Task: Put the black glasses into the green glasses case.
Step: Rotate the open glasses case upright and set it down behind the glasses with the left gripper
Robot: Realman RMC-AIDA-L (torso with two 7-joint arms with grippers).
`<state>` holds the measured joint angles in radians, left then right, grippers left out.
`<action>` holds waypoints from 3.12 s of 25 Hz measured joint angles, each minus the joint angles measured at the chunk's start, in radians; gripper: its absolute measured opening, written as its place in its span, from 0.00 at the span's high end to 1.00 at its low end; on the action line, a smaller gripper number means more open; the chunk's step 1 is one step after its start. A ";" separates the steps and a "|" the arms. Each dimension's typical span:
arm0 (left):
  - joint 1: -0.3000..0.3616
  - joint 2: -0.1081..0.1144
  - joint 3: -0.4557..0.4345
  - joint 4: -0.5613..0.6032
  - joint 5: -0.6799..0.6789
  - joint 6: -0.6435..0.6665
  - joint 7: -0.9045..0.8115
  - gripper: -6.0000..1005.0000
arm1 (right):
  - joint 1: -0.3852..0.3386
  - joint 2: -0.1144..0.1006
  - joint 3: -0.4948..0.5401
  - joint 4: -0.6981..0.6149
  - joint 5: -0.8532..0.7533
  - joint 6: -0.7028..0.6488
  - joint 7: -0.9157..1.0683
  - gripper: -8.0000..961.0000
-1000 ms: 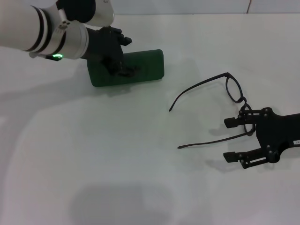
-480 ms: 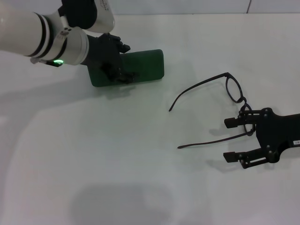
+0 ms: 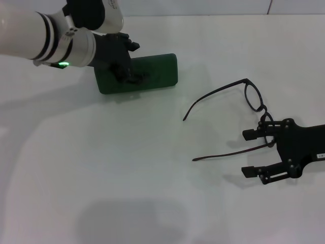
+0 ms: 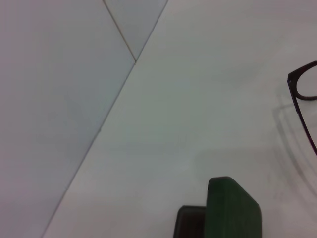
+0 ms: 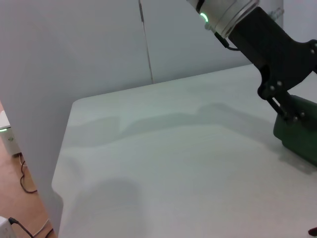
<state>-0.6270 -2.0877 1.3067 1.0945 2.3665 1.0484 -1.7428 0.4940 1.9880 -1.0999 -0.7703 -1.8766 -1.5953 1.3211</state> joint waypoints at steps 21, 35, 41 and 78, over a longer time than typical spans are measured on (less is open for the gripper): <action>0.024 -0.004 0.009 -0.025 -0.012 0.014 0.006 0.28 | 0.002 0.000 0.000 0.006 -0.001 0.002 0.000 0.11; 0.095 -0.005 0.011 0.011 -0.100 0.094 0.010 0.28 | 0.007 0.000 0.000 0.006 -0.001 0.003 0.002 0.11; 0.143 -0.005 0.015 0.008 -0.163 0.110 0.055 0.28 | 0.008 0.002 0.000 0.006 -0.001 0.003 0.004 0.11; 0.243 -0.002 0.019 -0.063 -0.343 0.219 0.255 0.28 | 0.005 0.007 0.012 0.005 -0.002 0.019 0.033 0.11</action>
<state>-0.3840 -2.0898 1.3259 1.0320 2.0236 1.2673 -1.4878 0.4987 1.9949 -1.0883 -0.7649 -1.8786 -1.5760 1.3542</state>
